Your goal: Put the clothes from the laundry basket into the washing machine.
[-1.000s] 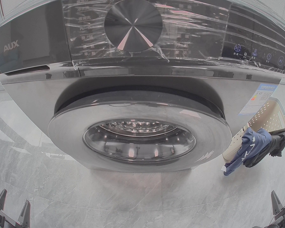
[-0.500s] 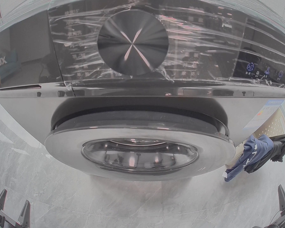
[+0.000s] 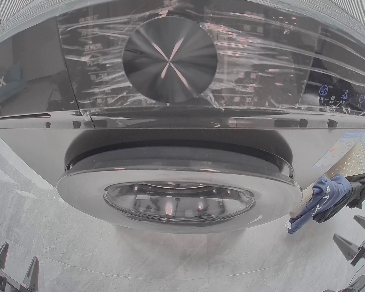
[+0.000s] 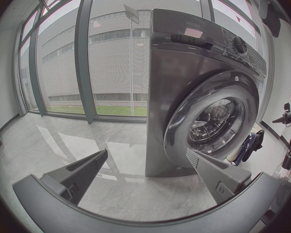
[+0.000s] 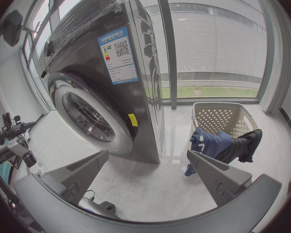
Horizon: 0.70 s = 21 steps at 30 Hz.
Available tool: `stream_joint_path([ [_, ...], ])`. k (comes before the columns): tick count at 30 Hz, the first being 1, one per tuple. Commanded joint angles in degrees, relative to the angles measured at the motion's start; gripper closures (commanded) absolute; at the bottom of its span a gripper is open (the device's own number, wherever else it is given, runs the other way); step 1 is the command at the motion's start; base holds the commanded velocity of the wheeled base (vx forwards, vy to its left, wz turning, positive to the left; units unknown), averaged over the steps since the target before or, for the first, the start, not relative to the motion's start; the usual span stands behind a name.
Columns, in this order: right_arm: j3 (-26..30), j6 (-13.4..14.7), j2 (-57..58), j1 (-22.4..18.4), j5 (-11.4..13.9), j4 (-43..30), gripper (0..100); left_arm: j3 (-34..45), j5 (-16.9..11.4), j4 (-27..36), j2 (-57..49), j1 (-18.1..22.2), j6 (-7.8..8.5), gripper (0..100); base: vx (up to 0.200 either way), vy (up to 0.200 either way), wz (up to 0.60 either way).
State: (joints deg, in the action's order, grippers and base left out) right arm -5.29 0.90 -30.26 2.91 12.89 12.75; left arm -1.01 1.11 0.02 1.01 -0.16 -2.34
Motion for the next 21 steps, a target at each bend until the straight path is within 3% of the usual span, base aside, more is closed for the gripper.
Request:
stream_joint_path([
  [1, 0.0, 3.3, -25.2, 6.2, 2.0, 17.6, 0, 0.9, 0.0, 0.1, -0.7, -0.1, -0.03, 0, 0.000, 0.000, 0.00],
  [6, -0.2, 9.1, -32.6, 18.6, -5.5, 20.6, 0, 0.9, 0.0, 0.1, -0.7, 0.0, -0.03, 0, 0.000, 0.000, 0.00],
  [8, -1.7, 13.7, -34.1, 24.0, -7.3, 21.8, 0, 0.9, 0.0, 0.1, -0.7, 0.0, -0.03, 0, 0.000, 0.000, 0.00],
  [9, -1.7, 13.7, -34.1, 24.0, -7.3, 21.8, 0, 0.9, 0.0, 0.1, -0.7, 0.0, -0.03, 0, 0.000, 0.000, 0.00],
  [10, -3.1, 18.6, -36.0, 28.6, -8.9, 24.2, 0, 0.9, 0.0, 0.1, -0.7, 0.0, -0.03, 0, 0.000, 0.000, 0.00],
  [11, -3.6, 19.8, -37.0, 29.7, -9.8, 25.4, 0, 0.9, 0.0, 0.0, -0.7, 0.0, -0.03, 0, 0.000, 0.000, 0.00],
  [15, -3.8, 19.8, -42.2, 30.3, -13.6, 29.4, 0, 0.9, 0.0, 0.0, -0.7, 0.0, -0.03, 0, 0.000, 0.000, 0.00],
  [21, -4.2, 14.7, -45.9, 30.0, -13.9, 32.9, 0, 0.9, 0.0, 0.1, -0.7, 0.0, -0.03, 0, 0.000, 0.000, 0.00],
])
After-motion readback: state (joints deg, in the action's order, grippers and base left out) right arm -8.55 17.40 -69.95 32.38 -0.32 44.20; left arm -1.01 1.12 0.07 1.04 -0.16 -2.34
